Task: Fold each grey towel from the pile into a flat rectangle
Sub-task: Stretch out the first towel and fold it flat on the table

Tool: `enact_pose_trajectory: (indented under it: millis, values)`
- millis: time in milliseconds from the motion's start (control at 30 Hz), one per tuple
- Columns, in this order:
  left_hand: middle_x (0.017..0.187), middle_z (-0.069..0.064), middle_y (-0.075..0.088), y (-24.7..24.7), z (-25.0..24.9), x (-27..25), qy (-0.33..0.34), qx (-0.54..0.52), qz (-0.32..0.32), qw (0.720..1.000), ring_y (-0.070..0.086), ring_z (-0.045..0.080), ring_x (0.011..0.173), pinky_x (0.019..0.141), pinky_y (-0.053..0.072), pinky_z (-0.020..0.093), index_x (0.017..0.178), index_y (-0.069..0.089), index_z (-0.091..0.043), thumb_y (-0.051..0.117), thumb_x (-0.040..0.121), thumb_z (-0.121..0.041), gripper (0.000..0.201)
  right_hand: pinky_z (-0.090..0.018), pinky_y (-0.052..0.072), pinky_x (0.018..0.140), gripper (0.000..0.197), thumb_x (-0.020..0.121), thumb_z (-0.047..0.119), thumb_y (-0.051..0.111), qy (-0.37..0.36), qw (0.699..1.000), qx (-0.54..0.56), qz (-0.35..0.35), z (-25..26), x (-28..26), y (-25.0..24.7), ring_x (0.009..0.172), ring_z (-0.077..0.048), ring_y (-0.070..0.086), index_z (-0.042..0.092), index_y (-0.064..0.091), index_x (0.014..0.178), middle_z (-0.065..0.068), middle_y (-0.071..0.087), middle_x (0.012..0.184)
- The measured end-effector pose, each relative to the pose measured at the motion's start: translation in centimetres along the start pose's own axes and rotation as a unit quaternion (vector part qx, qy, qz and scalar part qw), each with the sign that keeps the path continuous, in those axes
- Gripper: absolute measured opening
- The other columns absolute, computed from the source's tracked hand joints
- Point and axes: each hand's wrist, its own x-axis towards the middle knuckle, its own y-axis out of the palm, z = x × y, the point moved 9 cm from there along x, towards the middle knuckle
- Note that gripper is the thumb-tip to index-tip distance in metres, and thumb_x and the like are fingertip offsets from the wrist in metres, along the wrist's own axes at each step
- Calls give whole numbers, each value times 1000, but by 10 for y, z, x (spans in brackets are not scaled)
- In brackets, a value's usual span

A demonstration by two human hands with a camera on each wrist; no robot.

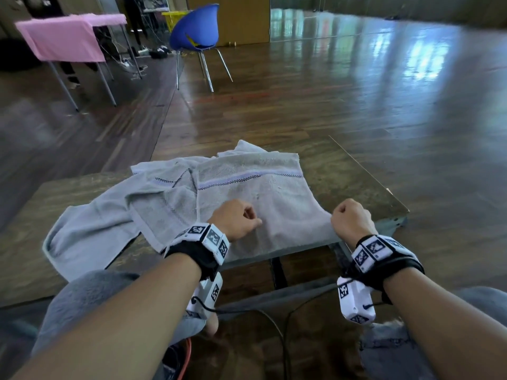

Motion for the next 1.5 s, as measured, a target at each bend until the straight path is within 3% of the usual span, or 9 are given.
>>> enact_pose_trajectory:
  millis: [200, 433, 533, 633, 700, 833, 1133, 1267, 1500]
  values:
    - [95, 10, 69, -44, 40, 2, -145, 41, -138, 979, 65, 30, 88, 81, 56, 45, 95, 66, -8, 61, 81, -29, 26, -37, 48, 68, 11, 88, 22, 44, -57, 998, -26, -19, 29, 10, -1, 76, -22, 56, 21, 55, 90, -1, 57, 92]
    - [126, 21, 59, -50, 95, 5, -286, -15, -122, 950, 60, 37, 112, 93, 53, 45, 130, 49, 7, 59, 81, -22, 57, -49, 54, 85, 35, 89, 31, 54, -112, 991, -28, 72, 62, 35, 25, 92, -29, 62, 14, 40, 116, -9, 61, 105]
    - [114, 16, 64, -45, 105, 6, -300, -67, -113, 945, 64, 32, 97, 88, 55, 40, 119, 58, 3, 60, 81, -26, 48, -45, 52, 85, 37, 91, 33, 57, -105, 990, -52, 83, 63, 48, 35, 96, -30, 60, 10, 42, 116, -10, 57, 108]
    - [81, 6, 60, -45, 110, 8, -326, -109, -108, 933, 54, 18, 65, 62, 48, 28, 78, 59, -9, 66, 79, -28, 20, -39, 51, 70, 33, 90, 36, 59, -77, 991, -84, 71, 62, 60, 40, 78, -28, 58, 6, 49, 83, -12, 57, 89]
    - [72, 1, 53, -42, 116, 7, -353, -142, -86, 921, 50, 15, 62, 53, 40, 25, 70, 50, -12, 70, 77, -33, 30, -35, 48, 66, 41, 88, 44, 59, -40, 992, -97, 74, 57, 64, 43, 73, -26, 58, 6, 54, 74, -10, 61, 83]
    - [73, -2, 50, -43, 122, 8, -359, -165, -81, 915, 50, 14, 65, 53, 38, 25, 95, 58, -9, 73, 75, -37, 37, -44, 34, 96, 41, 83, 50, 61, -29, 989, -130, 64, 50, 68, 53, 101, -34, 59, 10, 63, 77, -11, 67, 95]
    - [87, 9, 57, -59, 118, 11, -311, -168, -117, 928, 57, 26, 80, 72, 46, 34, 86, 52, -10, 64, 78, -23, 19, -27, 38, 54, 27, 83, 28, 65, -25, 995, 44, 85, 61, 77, 52, 61, -22, 54, 10, 54, 67, -5, 56, 68]
    - [86, 10, 52, -64, 112, 11, -304, -180, -106, 929, 52, 25, 76, 69, 47, 34, 87, 50, -9, 62, 81, -20, 18, -30, 41, 67, 36, 85, 35, 68, -15, 993, 100, 58, 58, 84, 42, 80, -26, 58, 6, 57, 101, -10, 59, 89]
    - [84, 12, 58, -93, 88, 4, -251, -163, -143, 943, 61, 32, 82, 75, 56, 39, 97, 60, -3, 56, 80, -16, 22, -32, 42, 84, 38, 88, 27, 73, -70, 978, 194, -44, 66, 74, 4, 96, -21, 56, 14, 55, 119, 3, 55, 96]
